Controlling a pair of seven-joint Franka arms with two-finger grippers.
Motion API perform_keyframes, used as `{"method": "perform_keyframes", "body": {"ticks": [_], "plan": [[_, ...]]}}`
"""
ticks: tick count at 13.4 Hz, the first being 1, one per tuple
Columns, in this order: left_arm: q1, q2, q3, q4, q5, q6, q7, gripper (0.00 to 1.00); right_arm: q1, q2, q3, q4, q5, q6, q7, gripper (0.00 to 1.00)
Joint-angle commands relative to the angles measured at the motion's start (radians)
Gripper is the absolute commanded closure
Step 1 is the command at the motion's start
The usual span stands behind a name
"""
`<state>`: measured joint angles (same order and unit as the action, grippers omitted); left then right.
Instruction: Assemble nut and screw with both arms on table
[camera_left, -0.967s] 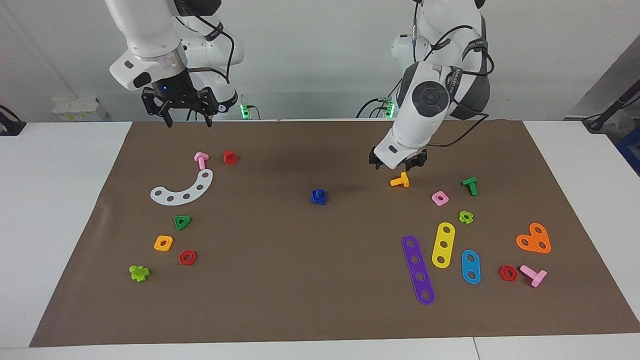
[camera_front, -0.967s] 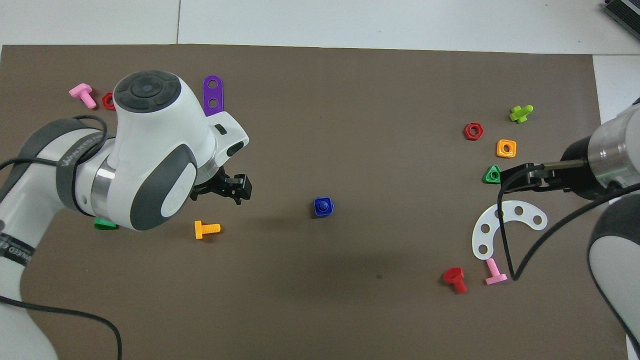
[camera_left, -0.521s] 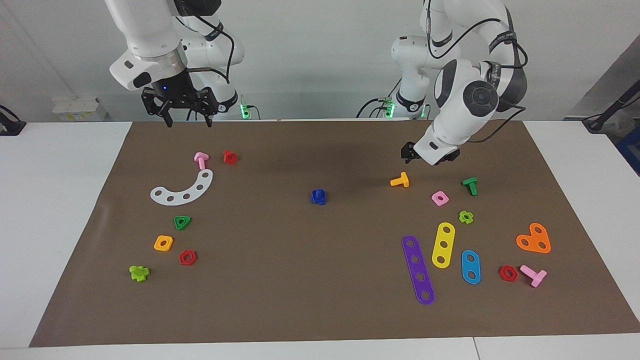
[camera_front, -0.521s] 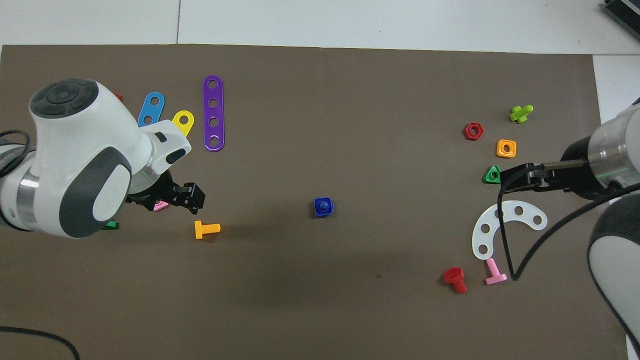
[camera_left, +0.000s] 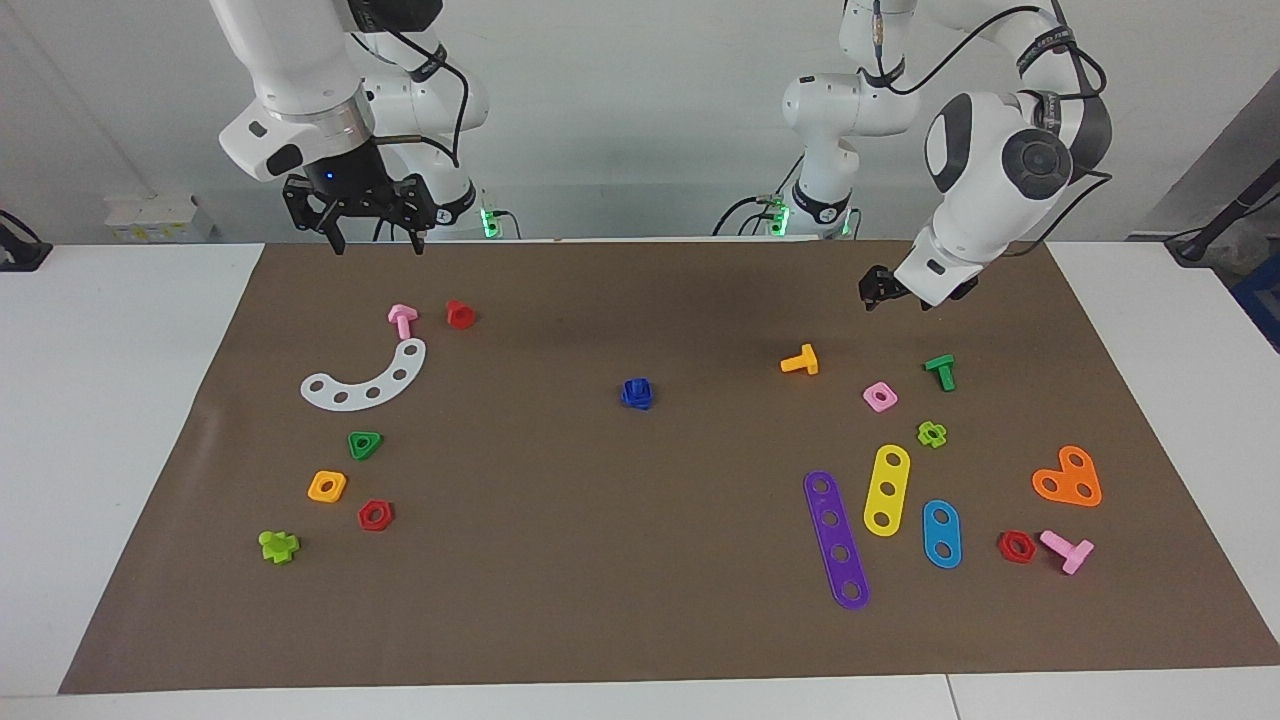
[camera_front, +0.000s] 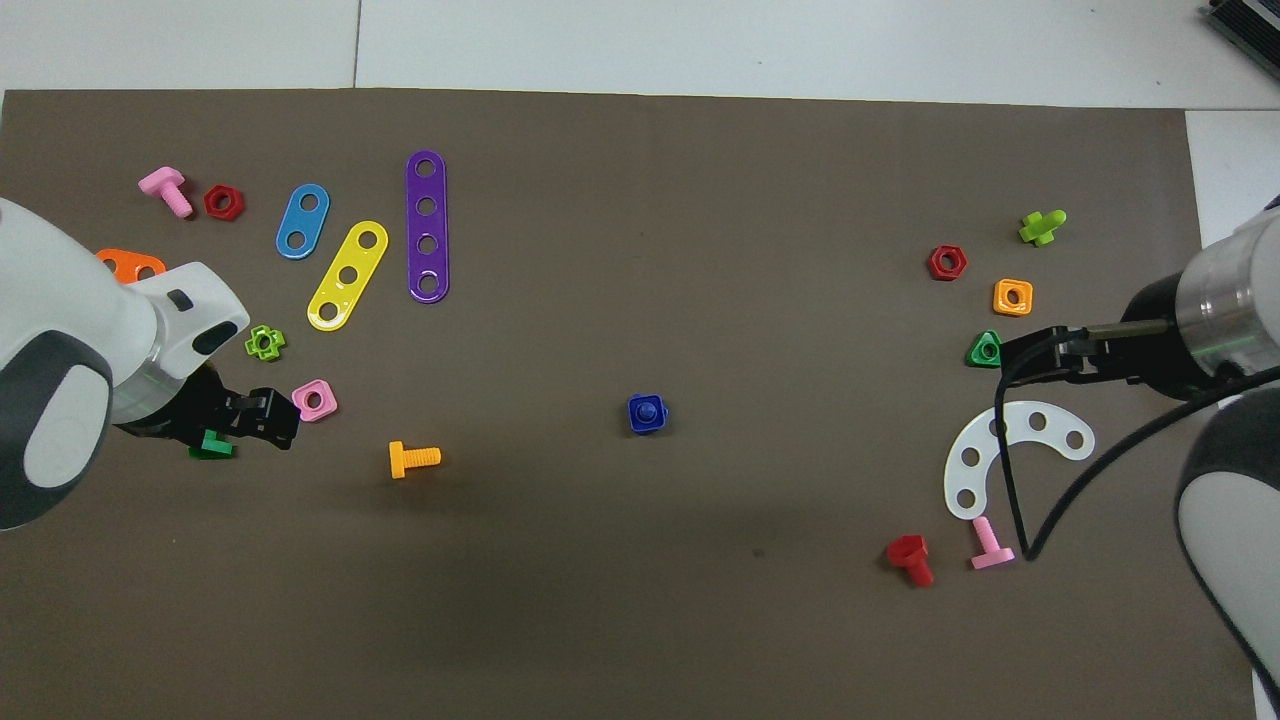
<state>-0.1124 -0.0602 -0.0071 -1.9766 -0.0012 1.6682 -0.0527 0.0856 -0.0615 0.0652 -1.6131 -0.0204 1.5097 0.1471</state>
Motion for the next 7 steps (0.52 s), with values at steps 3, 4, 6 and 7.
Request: {"method": "perform_keyframes", "body": {"ticks": [3, 4, 6, 7], "plan": [[0.039, -0.084, -0.004, 0.004, 0.023, 0.028, 0.033, 0.09, -0.014, -0.008, 0.002, -0.007, 0.022, -0.011, -0.034, 0.00], [0.039, -0.082, -0.002, 0.033, 0.023, 0.016, 0.031, 0.09, -0.014, -0.008, 0.002, -0.007, 0.022, -0.011, -0.034, 0.00], [0.039, -0.084, -0.002, 0.073, 0.023, 0.010, 0.028, 0.06, -0.014, -0.008, 0.002, -0.007, 0.022, -0.011, -0.034, 0.00], [0.037, -0.084, -0.002, 0.094, 0.023, -0.001, 0.030, 0.02, -0.014, -0.008, 0.002, -0.007, 0.022, -0.011, -0.034, 0.00]]}}
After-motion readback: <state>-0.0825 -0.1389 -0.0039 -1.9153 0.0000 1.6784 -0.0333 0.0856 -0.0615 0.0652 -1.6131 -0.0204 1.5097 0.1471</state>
